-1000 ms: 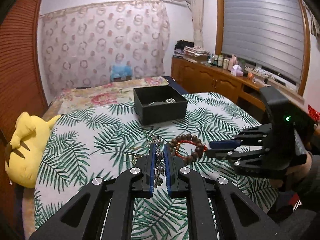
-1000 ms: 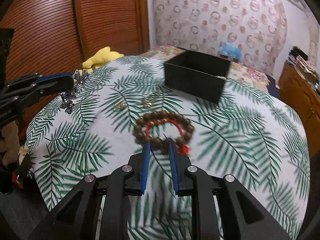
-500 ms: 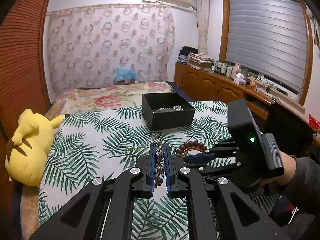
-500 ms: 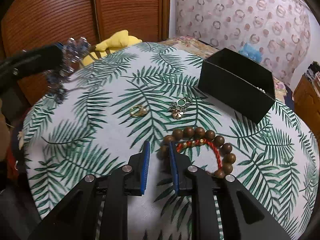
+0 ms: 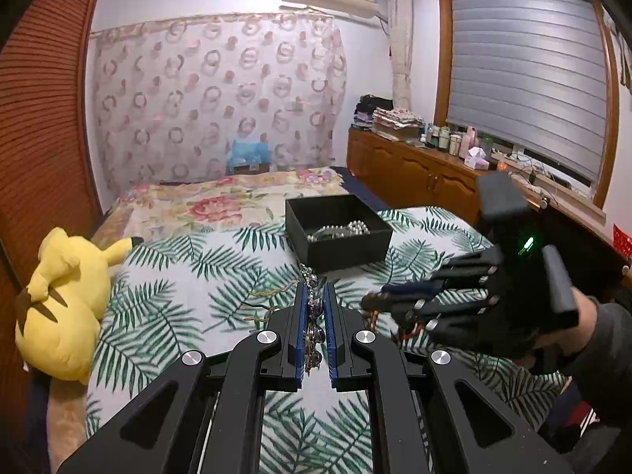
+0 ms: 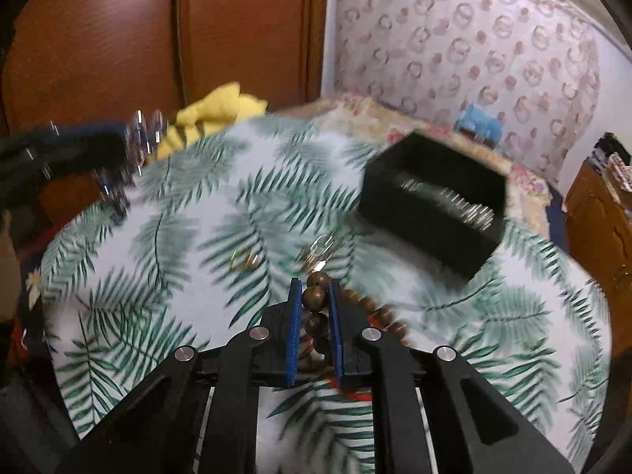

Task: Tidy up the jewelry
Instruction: 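Grasp the brown bead bracelet with the right gripper while the left holds the hairpins, then lower the hairpins into the black box with the left gripper while the right lowers the bead bracelet in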

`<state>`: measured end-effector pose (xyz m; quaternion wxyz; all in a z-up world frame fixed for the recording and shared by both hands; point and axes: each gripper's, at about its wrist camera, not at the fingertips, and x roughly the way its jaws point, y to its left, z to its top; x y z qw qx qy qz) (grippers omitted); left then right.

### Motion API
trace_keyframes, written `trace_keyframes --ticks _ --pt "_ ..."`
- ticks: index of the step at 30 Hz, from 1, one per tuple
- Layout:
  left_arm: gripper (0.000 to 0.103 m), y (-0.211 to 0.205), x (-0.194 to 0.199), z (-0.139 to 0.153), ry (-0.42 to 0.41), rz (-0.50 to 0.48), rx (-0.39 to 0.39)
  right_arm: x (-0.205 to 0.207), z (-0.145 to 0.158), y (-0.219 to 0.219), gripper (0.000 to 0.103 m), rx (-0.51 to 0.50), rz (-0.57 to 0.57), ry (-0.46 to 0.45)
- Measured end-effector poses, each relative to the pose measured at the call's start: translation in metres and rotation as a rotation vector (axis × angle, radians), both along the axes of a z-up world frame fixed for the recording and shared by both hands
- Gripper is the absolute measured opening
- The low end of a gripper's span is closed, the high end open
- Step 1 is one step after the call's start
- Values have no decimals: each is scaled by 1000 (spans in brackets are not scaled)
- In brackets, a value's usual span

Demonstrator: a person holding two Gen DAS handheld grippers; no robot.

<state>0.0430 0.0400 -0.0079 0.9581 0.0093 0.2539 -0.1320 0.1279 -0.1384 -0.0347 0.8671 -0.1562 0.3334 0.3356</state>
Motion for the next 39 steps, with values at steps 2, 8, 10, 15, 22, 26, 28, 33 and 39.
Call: trace_keyframes --ticks 2,8,10,15,22,26,28,33,39 --pt "7 -2 6 6 -9 -5 5 4 17 -9 15 17 -8 -24" --pt "7 -16 23 18 -39 -31 49 11 54 -25 15 43 -8 -107" --pt "7 -20 32 20 -40 -42 56 15 61 -30 15 62 -12 -115" --pt "7 -27 49 29 -49 -61 53 23 71 -34 15 82 -4 -127" --pt "7 -32 84 45 -61 -73 47 53 83 -41 15 100 -17 -148" --pt "7 -36 97 48 -63 -71 51 72 88 -43 15 112 -27 -160" --pt "7 -38 105 49 -62 -68 52 82 91 -44 15 113 -39 -171" --pt "7 -39 125 53 -54 -64 50 103 90 -47 15 127 -57 -166" --pt "7 -41 156 54 -39 -76 44 128 67 -46 15 114 -81 -116"
